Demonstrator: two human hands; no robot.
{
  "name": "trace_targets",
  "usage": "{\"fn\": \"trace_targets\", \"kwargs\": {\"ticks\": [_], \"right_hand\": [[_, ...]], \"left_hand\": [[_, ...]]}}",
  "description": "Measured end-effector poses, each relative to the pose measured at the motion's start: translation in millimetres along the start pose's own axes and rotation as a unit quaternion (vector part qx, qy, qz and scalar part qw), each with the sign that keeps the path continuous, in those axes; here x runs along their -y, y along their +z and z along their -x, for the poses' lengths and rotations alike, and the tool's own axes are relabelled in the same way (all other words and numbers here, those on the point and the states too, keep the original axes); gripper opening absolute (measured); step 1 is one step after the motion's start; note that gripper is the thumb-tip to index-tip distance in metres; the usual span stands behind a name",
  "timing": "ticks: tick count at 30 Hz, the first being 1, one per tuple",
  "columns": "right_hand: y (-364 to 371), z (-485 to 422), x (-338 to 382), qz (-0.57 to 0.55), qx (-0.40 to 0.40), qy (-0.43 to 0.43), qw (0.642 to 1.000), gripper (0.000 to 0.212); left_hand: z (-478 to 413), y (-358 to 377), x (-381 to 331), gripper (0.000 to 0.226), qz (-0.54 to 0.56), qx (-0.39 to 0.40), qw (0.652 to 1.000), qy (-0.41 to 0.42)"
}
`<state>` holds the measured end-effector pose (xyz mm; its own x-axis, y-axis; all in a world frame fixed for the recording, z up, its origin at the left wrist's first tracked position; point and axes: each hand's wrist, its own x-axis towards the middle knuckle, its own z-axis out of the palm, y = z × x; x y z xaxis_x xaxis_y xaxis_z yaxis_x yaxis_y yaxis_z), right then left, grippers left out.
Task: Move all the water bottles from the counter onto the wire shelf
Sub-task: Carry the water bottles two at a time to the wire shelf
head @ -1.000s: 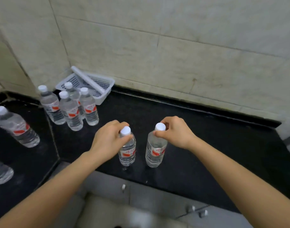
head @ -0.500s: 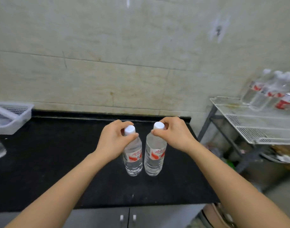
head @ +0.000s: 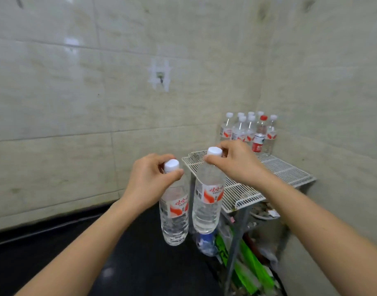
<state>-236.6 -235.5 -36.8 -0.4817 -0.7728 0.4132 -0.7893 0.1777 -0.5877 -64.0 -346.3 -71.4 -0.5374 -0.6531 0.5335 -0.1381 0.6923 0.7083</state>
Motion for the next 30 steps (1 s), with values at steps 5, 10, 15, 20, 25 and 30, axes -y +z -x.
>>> {"fn": "trace_targets", "kwargs": {"ticks": [5,10,15,20,25,30], "right_hand": [[-57,-58,-62,0.018,-0.065,0.005,0.998,0.038],[-100,-97,-118,0.017,-0.089,0.022,0.996,0.037],[-127,-129,-176,0.035,-0.088,0.041,0.995,0.036],[-153,-158,-237,0.034,-0.062,0.059,0.996,0.037],[-176,-191,-299,0.053,-0.025,0.048,0.997,0.034],[-194,-226,-360,0.042,-0.022,0.058,0.997,0.034]], "left_hand": [[-75,71,-29,0.017,0.035,0.004,0.999,0.027],[-137,132,-56,0.026,0.082,0.025,0.994,0.066],[-182,198,-61,0.008,0.075,0.058,0.993,0.076],[-217,274,-59,0.027,0.033,0.08,0.994,0.067],[-244,335,-64,0.02,0.006,0.084,0.996,0.042],[-274,387,-78,0.007,-0.011,0.067,0.997,0.031]]}}
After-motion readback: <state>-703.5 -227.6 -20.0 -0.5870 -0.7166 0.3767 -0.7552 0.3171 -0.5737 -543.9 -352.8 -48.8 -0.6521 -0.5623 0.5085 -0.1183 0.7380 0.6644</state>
